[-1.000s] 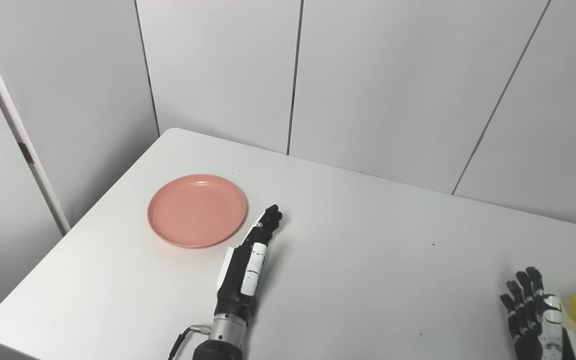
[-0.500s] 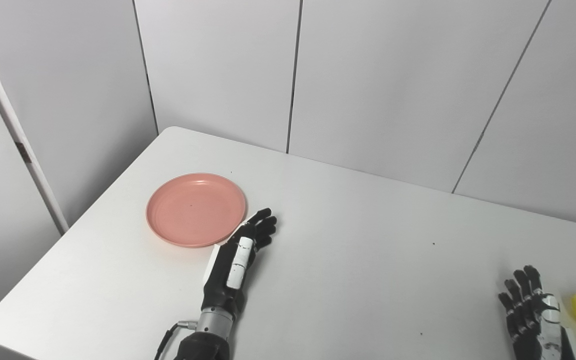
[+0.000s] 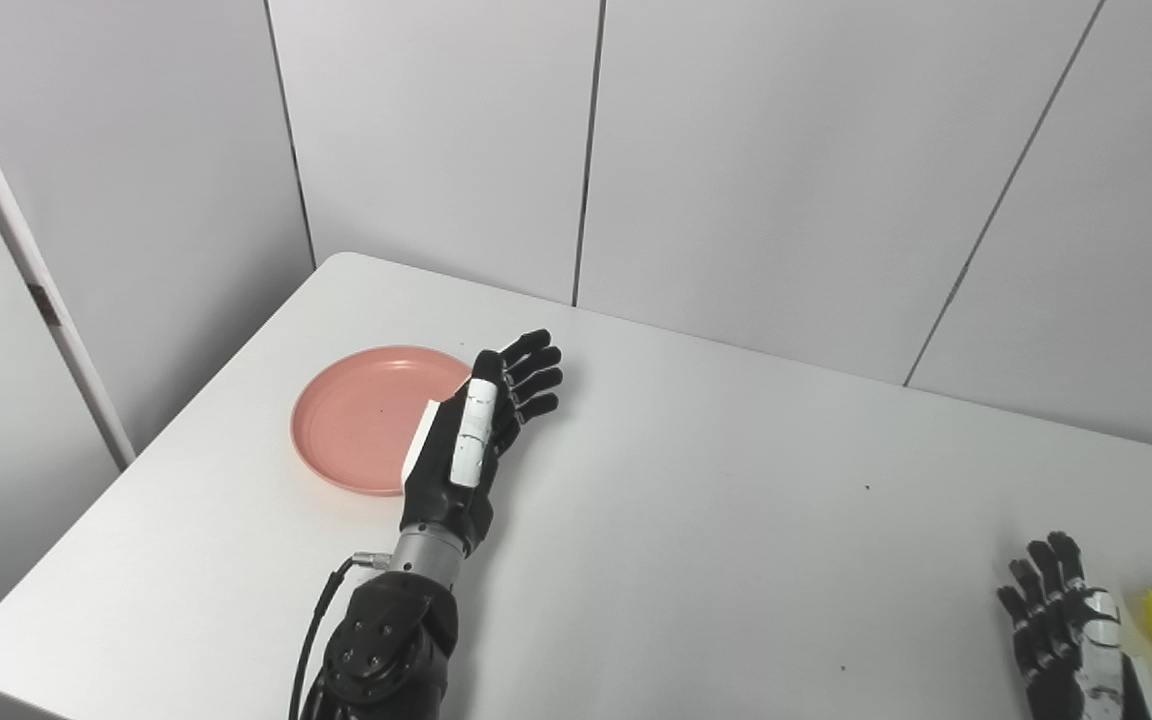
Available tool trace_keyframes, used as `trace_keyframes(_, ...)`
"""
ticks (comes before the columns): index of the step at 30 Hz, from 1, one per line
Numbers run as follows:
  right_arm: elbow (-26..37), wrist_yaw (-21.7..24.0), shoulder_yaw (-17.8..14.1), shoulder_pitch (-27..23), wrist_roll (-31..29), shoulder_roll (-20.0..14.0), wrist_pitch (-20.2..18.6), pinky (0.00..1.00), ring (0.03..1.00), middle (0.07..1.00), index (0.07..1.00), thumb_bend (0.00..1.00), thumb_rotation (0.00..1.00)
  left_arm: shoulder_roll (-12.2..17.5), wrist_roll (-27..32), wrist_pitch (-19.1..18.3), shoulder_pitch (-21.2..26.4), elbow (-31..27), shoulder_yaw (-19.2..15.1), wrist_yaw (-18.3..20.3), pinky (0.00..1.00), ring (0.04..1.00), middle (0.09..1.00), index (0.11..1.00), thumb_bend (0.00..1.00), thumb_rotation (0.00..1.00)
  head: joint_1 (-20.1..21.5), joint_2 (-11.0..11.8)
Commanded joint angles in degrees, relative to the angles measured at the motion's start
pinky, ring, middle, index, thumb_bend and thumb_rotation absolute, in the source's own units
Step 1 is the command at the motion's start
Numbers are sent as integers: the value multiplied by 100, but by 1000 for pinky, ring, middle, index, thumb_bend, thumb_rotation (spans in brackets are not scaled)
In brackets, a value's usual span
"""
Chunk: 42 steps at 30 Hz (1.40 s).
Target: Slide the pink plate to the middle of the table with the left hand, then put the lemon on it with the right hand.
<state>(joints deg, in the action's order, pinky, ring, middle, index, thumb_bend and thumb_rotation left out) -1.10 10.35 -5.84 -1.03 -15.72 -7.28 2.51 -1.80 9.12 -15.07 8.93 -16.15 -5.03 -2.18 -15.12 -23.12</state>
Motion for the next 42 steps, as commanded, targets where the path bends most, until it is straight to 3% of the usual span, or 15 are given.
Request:
trace_keyframes(1, -521, 72, 68, 367, -26, 136, 69, 1000, 1000, 1000, 1000, 713, 1000, 122, 94, -181, 410, -342, -75, -15, 860, 828, 815, 762, 909, 960, 6, 0)
trace_keyframes(6, -546, 72, 64, 366, -1, 144, 108, 1000, 1000, 1000, 1000, 709, 1000, 464, 343, -518, 770, -460, -346, 71, 897, 860, 844, 793, 883, 972, 10, -4)
trace_keyframes(12, -530, 70, 53, 377, -1, 165, 97, 1000, 1000, 1000, 1000, 708, 1000, 1147, 623, -628, 1289, -92, -826, 155, 875, 829, 805, 775, 912, 980, 7, -18)
trace_keyframes(17, -592, 124, 25, 346, -59, 144, 111, 1000, 1000, 1000, 1000, 716, 1000, 1583, 635, -697, 1563, 138, -952, 196, 876, 834, 805, 781, 942, 980, -21, -18)
trace_keyframes(25, -607, 120, 6, 346, -53, 114, 93, 1000, 1000, 1000, 1000, 723, 1000, 1829, 559, -763, 1858, 553, -1231, -74, 846, 804, 780, 771, 935, 958, -40, -19)
trace_keyframes(30, -575, 93, 8, 364, -39, 119, 53, 1000, 1000, 995, 1000, 721, 1000, 2146, 540, -801, 2058, 1094, -1366, 11, 814, 789, 777, 787, 938, 975, -44, -26)
trace_keyframes(34, -538, 70, 22, 385, -9, 123, 22, 1000, 1000, 995, 1000, 732, 1000, 2381, 595, -742, 2195, 1600, -1453, 87, 853, 802, 775, 795, 928, 968, -36, -40)
trace_keyframes(42, -495, 107, 32, 403, -39, 132, 26, 1000, 1000, 1000, 1000, 712, 1000, 2625, 523, -564, 2359, 2305, -1560, 85, 870, 796, 768, 781, 912, 953, -39, -52)
